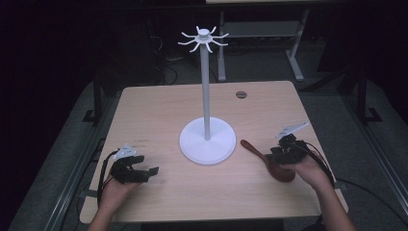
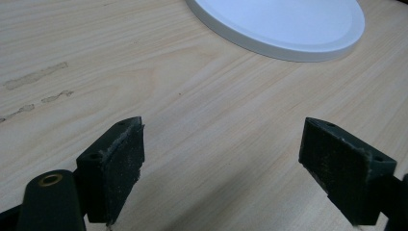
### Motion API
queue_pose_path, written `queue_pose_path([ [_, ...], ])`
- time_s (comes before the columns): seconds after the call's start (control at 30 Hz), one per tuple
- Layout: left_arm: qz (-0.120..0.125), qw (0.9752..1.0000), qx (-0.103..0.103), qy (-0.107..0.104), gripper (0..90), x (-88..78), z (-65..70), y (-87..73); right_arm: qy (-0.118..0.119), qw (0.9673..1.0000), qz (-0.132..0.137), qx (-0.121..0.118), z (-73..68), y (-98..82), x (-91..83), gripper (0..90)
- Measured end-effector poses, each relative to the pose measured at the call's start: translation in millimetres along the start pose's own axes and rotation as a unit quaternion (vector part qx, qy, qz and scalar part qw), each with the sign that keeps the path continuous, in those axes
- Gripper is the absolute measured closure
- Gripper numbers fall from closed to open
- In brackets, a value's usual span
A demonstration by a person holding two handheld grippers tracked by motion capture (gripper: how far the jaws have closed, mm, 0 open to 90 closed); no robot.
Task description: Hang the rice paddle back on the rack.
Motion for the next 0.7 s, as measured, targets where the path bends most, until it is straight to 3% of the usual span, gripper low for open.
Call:
queue_pose_path([
  [0.2, -0.004, 1.0000, 0.003, -0.001, 15.3, -0.8, -1.0, -0.3, -0.002, 0.9992, -0.035, -0.019, 2.1, 14.3, 12.1, 56.5],
  [0.43, 0.001, 1.0000, -0.001, -0.001, 15.3, -0.5, -1.0, 0.2, 0.002, 0.9970, -0.073, -0.025, 4.4, 20.8, 20.9, 57.1],
  [0.7, 0.000, 1.0000, -0.002, -0.002, 15.3, -0.3, -0.9, 0.0, 0.001, 0.9905, -0.131, -0.040, 6.8, 19.7, 37.1, 61.3],
])
Point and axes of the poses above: each handheld gripper's, and its own axes: x roughly forward along the jaws, y roughly out of its top, z roughly to its right, the point moved 9 cm from there along x, roughly forward along the jaws, and after that the axes turned 13 degrees about z, right-handed, at the moved point
